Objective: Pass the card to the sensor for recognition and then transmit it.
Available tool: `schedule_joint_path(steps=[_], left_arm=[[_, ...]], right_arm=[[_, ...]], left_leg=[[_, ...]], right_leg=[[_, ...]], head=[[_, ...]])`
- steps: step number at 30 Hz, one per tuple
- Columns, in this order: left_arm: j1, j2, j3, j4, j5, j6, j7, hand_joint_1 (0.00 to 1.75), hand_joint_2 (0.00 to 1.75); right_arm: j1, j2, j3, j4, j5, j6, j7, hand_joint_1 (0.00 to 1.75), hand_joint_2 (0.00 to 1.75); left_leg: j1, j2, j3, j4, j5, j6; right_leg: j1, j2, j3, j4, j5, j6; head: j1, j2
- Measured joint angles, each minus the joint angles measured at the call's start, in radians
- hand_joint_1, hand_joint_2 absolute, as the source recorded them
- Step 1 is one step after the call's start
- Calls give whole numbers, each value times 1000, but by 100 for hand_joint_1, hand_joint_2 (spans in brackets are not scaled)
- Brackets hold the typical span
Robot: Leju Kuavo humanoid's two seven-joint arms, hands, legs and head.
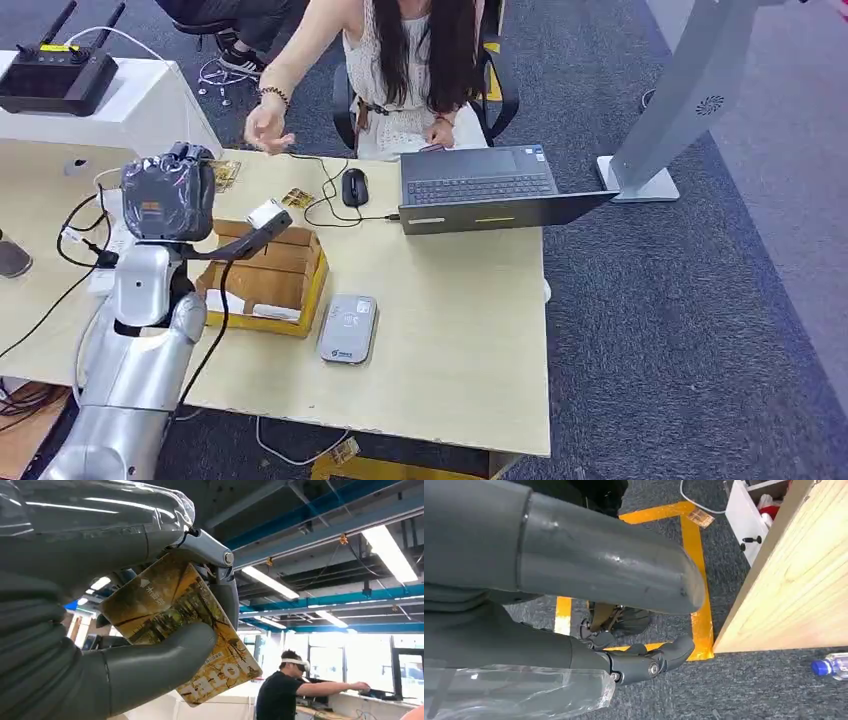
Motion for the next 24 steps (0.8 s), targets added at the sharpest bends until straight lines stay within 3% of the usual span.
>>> schedule_joint_path(steps=[4, 7, 14, 24], left_arm=[[18, -12, 0, -1, 2, 25, -7, 175, 175], [60, -34, -10, -40, 5, 14, -46, 175, 175], [156, -102, -140, -147, 6, -153, -76, 175, 175], [182, -174, -273, -110, 37, -281, -8, 175, 175]], right_arm=[[2, 3, 0, 4, 0, -1, 2, 0, 0], [4, 8, 0, 5, -2, -4, 2, 0, 0], [6, 21, 0, 8, -18, -5, -8, 0, 0], [8, 21, -3, 8, -27, -3, -5, 0, 0]], left_leg=[[0, 0, 0, 0, 0, 0], [0, 0, 0, 0, 0, 0], [-1, -1, -1, 0, -1, 1], [-1, 0, -1, 1, -1, 2]], right_leg=[[0, 0, 0, 0, 0, 0], [0, 0, 0, 0, 0, 0], [-1, -1, 0, -1, -1, 1], [-1, -1, 0, -1, -1, 1]], head=[[0, 0], [0, 0], [0, 0], [0, 0]])
